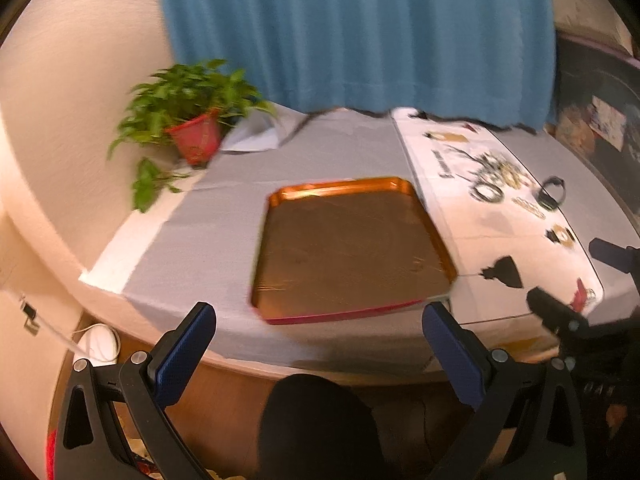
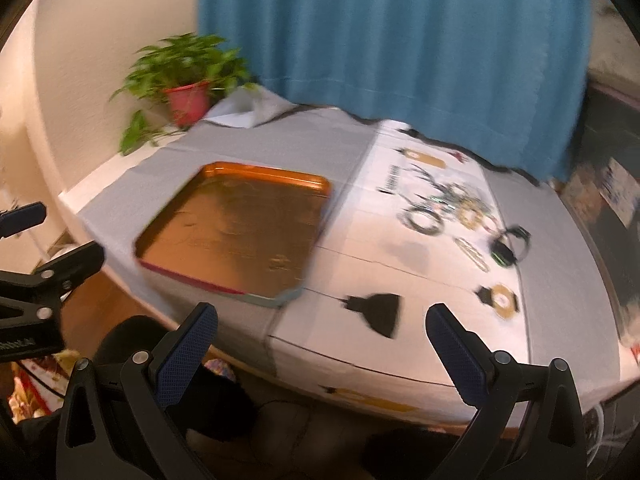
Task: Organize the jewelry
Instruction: 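Grasp the black-green watch with the right tool while the left tool grasps the silver bangle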
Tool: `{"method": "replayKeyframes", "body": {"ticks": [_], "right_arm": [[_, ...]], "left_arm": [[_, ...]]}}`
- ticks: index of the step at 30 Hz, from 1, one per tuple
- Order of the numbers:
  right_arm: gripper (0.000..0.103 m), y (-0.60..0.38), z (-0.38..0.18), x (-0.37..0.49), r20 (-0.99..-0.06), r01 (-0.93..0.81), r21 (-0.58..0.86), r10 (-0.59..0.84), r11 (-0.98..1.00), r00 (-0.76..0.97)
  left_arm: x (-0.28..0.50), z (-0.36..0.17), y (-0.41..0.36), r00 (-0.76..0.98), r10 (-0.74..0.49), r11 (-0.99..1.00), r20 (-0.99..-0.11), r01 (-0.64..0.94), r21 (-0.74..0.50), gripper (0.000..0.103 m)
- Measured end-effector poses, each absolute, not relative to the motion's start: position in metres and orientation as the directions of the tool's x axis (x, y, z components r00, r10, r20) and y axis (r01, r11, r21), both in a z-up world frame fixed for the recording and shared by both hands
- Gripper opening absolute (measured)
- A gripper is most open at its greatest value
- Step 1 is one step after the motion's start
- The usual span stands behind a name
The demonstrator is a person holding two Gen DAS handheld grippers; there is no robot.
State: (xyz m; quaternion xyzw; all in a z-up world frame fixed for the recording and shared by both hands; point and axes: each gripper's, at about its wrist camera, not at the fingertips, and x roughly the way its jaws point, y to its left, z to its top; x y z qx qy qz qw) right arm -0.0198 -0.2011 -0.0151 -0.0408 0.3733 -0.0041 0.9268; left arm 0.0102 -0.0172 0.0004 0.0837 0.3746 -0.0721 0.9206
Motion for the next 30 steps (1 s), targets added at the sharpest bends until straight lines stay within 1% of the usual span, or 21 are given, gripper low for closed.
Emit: {"method": "replayKeyframes", "body": {"ticks": [4, 9, 15, 19, 23, 26, 30], "right_arm": [[0.103, -0.248, -0.025, -0.021, -0.696, 0.087, -0.064, -0.106, 0.994, 0.710], [0.103, -0.321, -0.040, -0.016, -0.705, 0.232, -0.045, -0.195, 0.972, 0.682], [0.103, -0.412, -0.058, 0.014, -0.714, 0.362, 0.032, -0.232, 0.932, 0.660], [0.103, -0.462, -0.072, 0.051, -0.729, 0.391, 0.084, -0.211, 0.917, 0.651], [0.103, -0.489, -0.090, 0.099, -0.758, 0.382, 0.087, -0.187, 0.920, 0.624], [0.103, -0.495, -0.101, 0.128, -0.774, 0.355, 0.062, -0.179, 0.933, 0.607], [0.103, -0.497, -0.113, 0.153, -0.794, 0.336, 0.023, -0.187, 0.942, 0.578]], "left_arm": [[0.030, -0.005, -0.049, 0.655, -0.118, 0.967, -0.746, 0.246, 0.064, 0.103], [0.058, -0.008, -0.111, 0.626, -0.168, 0.941, -0.762, 0.333, 0.066, 0.103], [0.119, -0.019, -0.198, 0.549, -0.250, 0.895, -0.798, 0.445, 0.026, 0.103], [0.168, -0.042, -0.258, 0.490, -0.264, 0.858, -0.831, 0.513, 0.030, 0.103], [0.215, -0.069, -0.301, 0.420, -0.243, 0.832, -0.875, 0.554, 0.035, 0.103], [0.243, -0.086, -0.314, 0.368, -0.219, 0.833, -0.904, 0.553, 0.023, 0.102], [0.263, -0.102, -0.327, 0.291, -0.245, 0.812, -0.925, 0.583, -0.031, 0.100]]}}
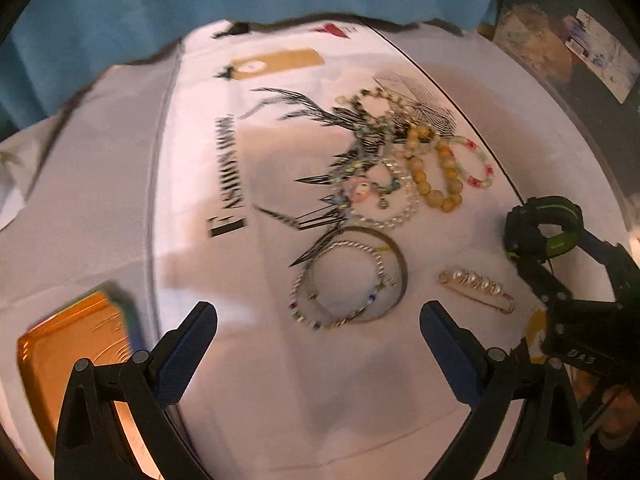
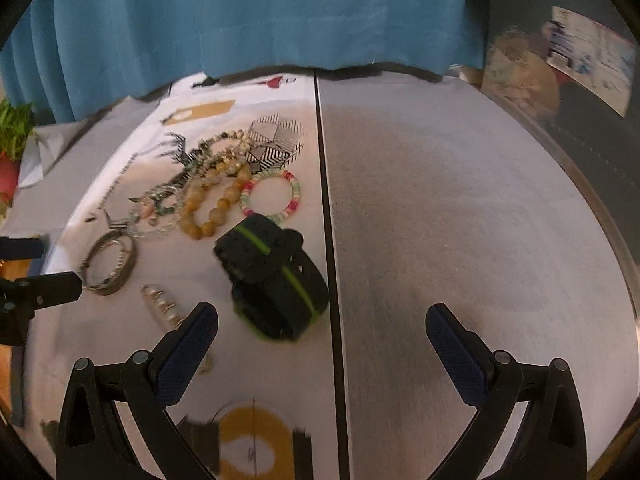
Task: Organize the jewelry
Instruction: 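Grasp the black-green watch with the right tool while the left tool grasps the silver bangle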
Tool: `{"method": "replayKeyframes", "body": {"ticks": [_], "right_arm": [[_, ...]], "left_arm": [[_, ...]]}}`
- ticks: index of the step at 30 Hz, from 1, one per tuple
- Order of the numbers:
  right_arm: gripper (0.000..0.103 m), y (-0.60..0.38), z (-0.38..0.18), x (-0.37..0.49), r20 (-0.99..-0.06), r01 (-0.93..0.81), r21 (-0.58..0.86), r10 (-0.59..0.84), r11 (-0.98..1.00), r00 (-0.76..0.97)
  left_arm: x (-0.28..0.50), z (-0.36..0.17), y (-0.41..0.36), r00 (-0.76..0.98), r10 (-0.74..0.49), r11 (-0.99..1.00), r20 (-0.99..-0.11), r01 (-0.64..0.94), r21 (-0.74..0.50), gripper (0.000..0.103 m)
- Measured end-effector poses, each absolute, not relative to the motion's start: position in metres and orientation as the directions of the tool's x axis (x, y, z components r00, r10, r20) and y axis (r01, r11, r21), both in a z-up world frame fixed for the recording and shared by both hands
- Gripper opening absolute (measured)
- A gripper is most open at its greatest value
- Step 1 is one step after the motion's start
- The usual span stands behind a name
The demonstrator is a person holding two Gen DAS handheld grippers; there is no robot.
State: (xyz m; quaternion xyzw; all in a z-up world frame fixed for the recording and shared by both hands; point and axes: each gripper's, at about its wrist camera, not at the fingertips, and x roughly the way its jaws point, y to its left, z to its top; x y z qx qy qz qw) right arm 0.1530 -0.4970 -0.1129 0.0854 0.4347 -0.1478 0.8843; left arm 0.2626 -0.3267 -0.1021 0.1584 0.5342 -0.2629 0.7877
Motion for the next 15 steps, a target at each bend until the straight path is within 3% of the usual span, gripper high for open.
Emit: {"method": "replayKeyframes", "body": {"ticks": [8, 11, 12, 13, 15], "right_arm": [[0.103, -0.496, -0.129, 0.169, -0.805, 0.324, 0.009, -0.185, 0.946, 0.563], [0.103, -0.496, -0.130, 0.172, -0.806, 0.325, 0.007, -0.187, 0.946, 0.562], [0.100, -0.495, -0.130, 0.171, -0.805, 0.325, 0.007, -0.188, 0.946, 0.562], [0.083, -0.495, -0.129, 0.170, -0.802, 0.322, 0.008, -0.186, 0.947, 0.567], [0.050, -0.490, -0.122, 0.165, -0.772, 0.286, 0.023, -0.165, 0.958, 0.613]], "left_arm": [[0.265, -0.121, -0.355, 0.256, -0.211, 0.738, -0.943, 0.674, 0.018, 0.099], [0.272, -0.125, -0.357, 0.241, -0.204, 0.748, -0.949, 0.663, 0.008, 0.080], [0.273, -0.122, -0.357, 0.243, -0.223, 0.752, -0.944, 0.659, -0.008, 0.068], [0.275, -0.120, -0.356, 0.252, -0.233, 0.754, -0.939, 0.656, -0.011, 0.059], [0.275, -0.112, -0.353, 0.263, -0.265, 0.759, -0.928, 0.651, -0.032, 0.059]]}}
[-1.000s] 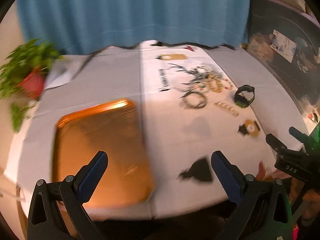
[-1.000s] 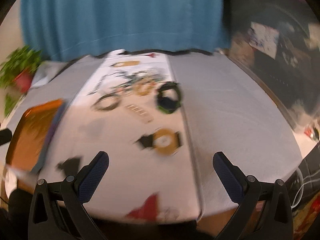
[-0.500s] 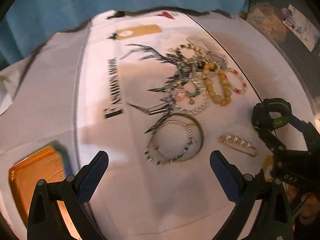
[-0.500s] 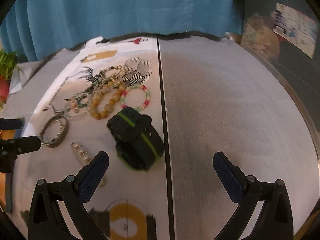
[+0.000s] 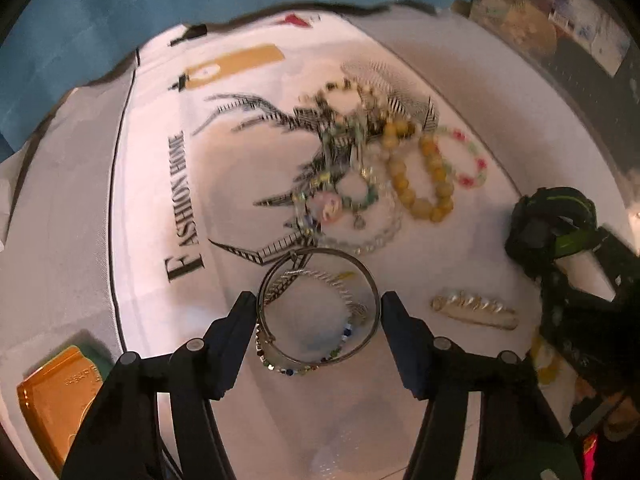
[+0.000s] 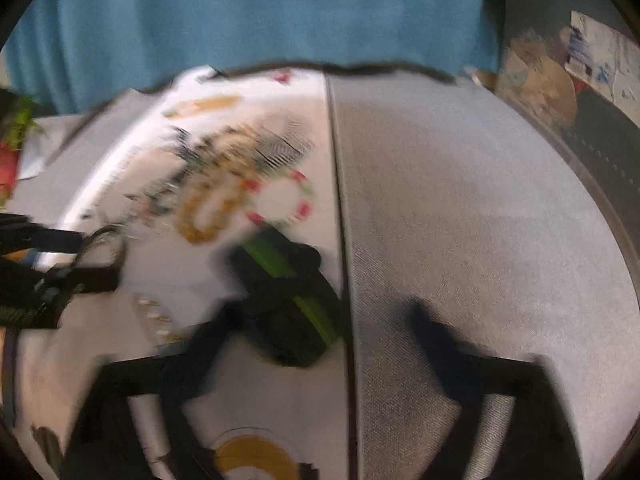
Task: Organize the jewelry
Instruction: 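Grasp the black-green watch with the right tool while the left tool grasps the silver bangle, then carry the watch and bangle to the copper tray and release both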
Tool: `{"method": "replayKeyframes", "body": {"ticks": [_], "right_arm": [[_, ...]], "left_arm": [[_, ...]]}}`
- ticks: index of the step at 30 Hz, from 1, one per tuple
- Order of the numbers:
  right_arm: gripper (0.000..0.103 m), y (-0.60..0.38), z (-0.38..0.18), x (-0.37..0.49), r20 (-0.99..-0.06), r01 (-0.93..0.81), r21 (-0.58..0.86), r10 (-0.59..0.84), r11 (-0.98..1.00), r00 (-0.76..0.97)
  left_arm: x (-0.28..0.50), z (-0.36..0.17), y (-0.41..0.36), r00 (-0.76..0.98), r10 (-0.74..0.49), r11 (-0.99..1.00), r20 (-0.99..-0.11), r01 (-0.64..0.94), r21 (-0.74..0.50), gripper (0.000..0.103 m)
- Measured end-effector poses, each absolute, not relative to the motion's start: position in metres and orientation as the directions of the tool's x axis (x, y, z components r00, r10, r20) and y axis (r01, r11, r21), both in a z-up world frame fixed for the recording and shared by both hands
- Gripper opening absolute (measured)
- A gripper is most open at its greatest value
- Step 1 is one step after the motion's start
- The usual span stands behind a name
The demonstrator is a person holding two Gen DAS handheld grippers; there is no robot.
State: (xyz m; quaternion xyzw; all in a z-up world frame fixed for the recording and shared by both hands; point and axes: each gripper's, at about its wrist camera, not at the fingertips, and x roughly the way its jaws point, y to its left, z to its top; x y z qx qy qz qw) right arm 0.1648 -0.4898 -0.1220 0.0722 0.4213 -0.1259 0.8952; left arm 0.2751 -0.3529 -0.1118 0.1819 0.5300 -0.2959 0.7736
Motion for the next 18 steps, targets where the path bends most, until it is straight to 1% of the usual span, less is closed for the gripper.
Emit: {"method": "replayKeyframes", "body": {"ticks": [1, 4, 7, 12, 16, 18], "right_arm": [[0.051, -0.489, -0.121, 0.163, -0.772, 0.295, 0.004, -0.185, 0.955, 0.609], [0.050, -0.492, -0.121, 0.156, -0.775, 0.292, 0.054, -0.144, 0.955, 0.616], [0.050, -0.496, -0.111, 0.147, -0.764, 0.318, 0.053, -0.167, 0.946, 0.623], [0.050, -0.495, -0.075, 0.119, -0.723, 0.340, 0.058, -0.196, 0.938, 0.663], [0.050, -0.482, -0.042, 0.077, -0.689, 0.342, 0.067, -0.205, 0.937, 0.695], [0.050, -0.468, -0.031, 0.052, -0.682, 0.334, 0.070, -0.199, 0.940, 0.704]], "left_arm": [[0.274, -0.108, -0.351, 0.268, -0.282, 0.756, -0.921, 0.653, -0.042, 0.059], [0.263, -0.093, -0.346, 0.302, -0.305, 0.747, -0.903, 0.665, -0.030, 0.059], [0.254, -0.072, -0.336, 0.336, -0.332, 0.749, -0.881, 0.662, -0.030, 0.059], [0.230, -0.025, -0.302, 0.401, -0.392, 0.779, -0.828, 0.623, -0.067, 0.059], [0.189, 0.004, -0.265, 0.465, -0.386, 0.808, -0.796, 0.588, -0.048, 0.059], [0.162, 0.013, -0.239, 0.481, -0.392, 0.823, -0.785, 0.564, -0.065, 0.059]]}}
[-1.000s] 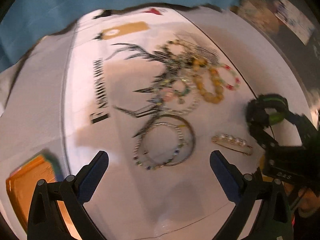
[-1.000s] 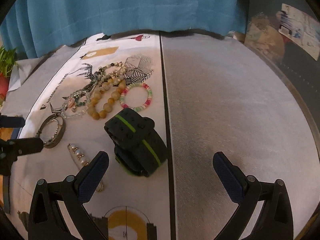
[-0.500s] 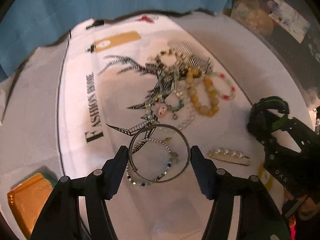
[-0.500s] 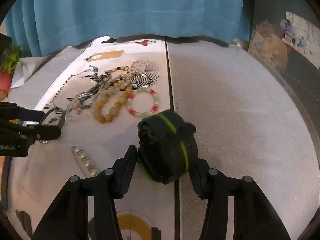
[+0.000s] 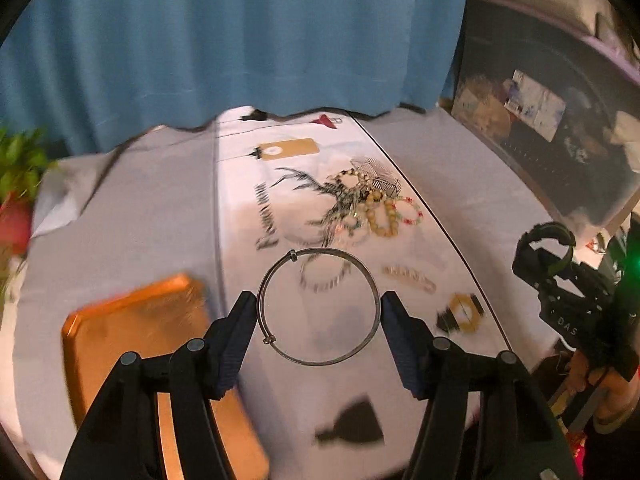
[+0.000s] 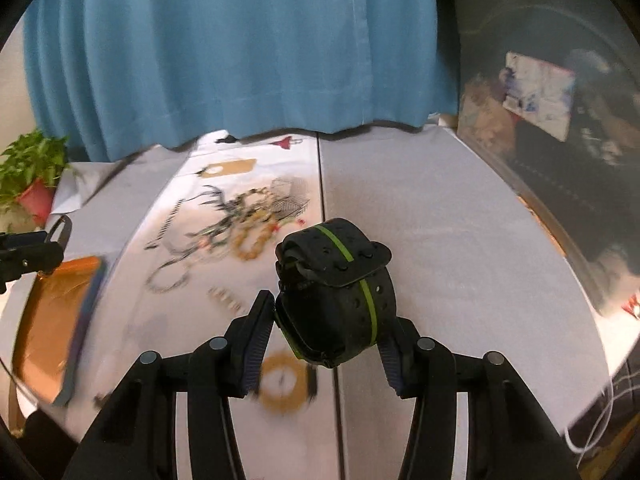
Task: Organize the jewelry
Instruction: 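Carry the watch and bangle to the copper tray and release both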
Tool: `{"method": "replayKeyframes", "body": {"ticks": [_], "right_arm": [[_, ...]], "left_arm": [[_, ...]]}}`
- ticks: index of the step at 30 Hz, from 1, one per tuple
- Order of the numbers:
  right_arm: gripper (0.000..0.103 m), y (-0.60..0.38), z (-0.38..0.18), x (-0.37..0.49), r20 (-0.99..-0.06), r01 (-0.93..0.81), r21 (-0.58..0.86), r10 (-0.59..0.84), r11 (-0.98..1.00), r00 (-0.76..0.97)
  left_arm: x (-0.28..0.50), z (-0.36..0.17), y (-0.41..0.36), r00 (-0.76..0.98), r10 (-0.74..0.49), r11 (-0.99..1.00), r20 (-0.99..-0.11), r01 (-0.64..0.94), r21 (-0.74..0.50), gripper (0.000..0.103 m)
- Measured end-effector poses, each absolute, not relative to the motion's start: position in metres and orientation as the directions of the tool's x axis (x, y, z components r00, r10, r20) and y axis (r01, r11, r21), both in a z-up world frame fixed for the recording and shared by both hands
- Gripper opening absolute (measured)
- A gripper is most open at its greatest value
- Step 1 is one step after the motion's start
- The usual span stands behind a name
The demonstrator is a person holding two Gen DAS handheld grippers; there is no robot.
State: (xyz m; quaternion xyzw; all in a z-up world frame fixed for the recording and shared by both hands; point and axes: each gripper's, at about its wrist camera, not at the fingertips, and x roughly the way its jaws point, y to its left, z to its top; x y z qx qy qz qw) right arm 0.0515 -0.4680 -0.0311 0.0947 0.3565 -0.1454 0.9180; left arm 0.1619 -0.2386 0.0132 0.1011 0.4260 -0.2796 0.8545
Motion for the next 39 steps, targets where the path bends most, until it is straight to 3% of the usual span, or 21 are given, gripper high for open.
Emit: {"method": "replayKeyframes", "body": {"ticks": [9, 18, 29, 39], "right_arm": [[0.050, -0.376, -0.026, -0.051, -0.724, 0.248, 0.085, -0.111, 0.965, 0.681], [0.050, -0.289, -0.016, -0.112, -0.736, 0.120, 0.051, -0.044, 0.991, 0.675], [0.050, -0.242, -0.002, -0.119, -0.739, 0.050, -0.022, -0.050, 0.999, 0.672], [0.050, -0.202, -0.006, -0.068, -0.767, -0.053, -0.059, -0.011, 0.997, 0.641]], "left_arm": [[0.038, 0.021, -0.135, 0.551, -0.354, 0.879, -0.756, 0.473, -0.067, 0.059], [-0.023, 0.019, -0.071, 0.578, -0.377, 0.894, -0.724, 0.431, -0.122, 0.059], [-0.030, 0.033, -0.030, 0.630, -0.396, 0.903, -0.668, 0.398, -0.160, 0.059], [0.008, 0.024, 0.006, 0.657, -0.322, 0.940, -0.681, 0.306, -0.150, 0.059]]}}
